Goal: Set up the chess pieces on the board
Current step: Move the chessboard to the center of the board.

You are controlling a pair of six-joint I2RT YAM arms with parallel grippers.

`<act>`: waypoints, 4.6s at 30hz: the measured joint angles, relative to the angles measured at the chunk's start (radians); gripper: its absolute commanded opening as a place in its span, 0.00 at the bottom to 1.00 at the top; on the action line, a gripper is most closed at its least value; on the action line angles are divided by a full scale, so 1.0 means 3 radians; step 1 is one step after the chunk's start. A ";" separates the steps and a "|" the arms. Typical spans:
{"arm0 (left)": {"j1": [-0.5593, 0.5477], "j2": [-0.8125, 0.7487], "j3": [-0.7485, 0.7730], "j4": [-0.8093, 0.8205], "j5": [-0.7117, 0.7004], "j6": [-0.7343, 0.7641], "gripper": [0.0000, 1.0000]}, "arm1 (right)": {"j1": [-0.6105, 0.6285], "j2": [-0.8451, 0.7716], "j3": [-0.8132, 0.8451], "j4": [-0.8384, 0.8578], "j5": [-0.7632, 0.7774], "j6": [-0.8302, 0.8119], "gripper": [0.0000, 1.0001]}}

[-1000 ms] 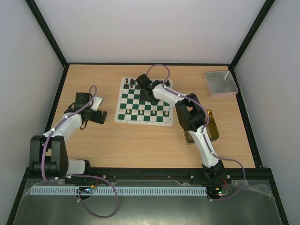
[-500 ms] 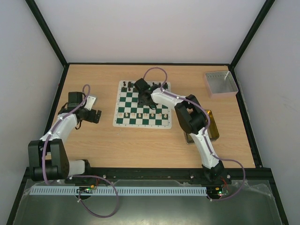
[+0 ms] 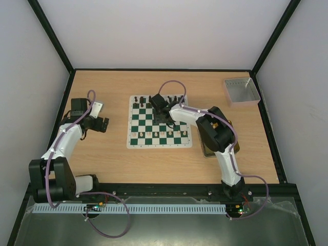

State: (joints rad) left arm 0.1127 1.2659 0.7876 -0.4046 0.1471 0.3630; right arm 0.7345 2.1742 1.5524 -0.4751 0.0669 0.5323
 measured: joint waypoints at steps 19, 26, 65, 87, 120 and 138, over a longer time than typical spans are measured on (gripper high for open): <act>0.0000 -0.0295 0.0043 -0.0205 -0.0009 0.0029 1.00 | 0.0437 -0.0584 -0.0932 0.0373 0.0089 0.0465 0.69; 0.0019 -0.0416 0.0043 -0.0315 -0.0056 0.0053 1.00 | 0.0708 -0.0651 -0.1043 0.0384 0.0155 0.0507 0.68; 0.0009 -0.0421 0.0008 -0.0552 0.0160 0.0261 0.65 | 0.1050 -0.1108 -0.1549 0.0108 0.0515 0.0408 0.87; -0.1137 0.0432 0.0127 -0.0463 0.0088 0.0173 0.02 | 0.1050 -0.2534 -0.1560 -0.0220 0.0515 0.0627 0.89; -0.1597 0.1527 0.0645 -0.0229 0.0027 0.0097 0.02 | 0.1050 -0.3566 -0.1989 -0.0609 0.0734 0.0935 0.88; -0.1597 0.1286 0.0214 0.0214 -0.0003 0.0097 0.02 | 0.1050 -0.3600 -0.2065 -0.0607 0.0706 0.0938 0.88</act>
State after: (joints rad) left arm -0.3664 1.6516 0.8516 -0.3405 0.1463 0.3920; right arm 1.0496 1.0943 0.9329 -0.6571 0.2787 0.8139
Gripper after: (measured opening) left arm 0.026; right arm 0.876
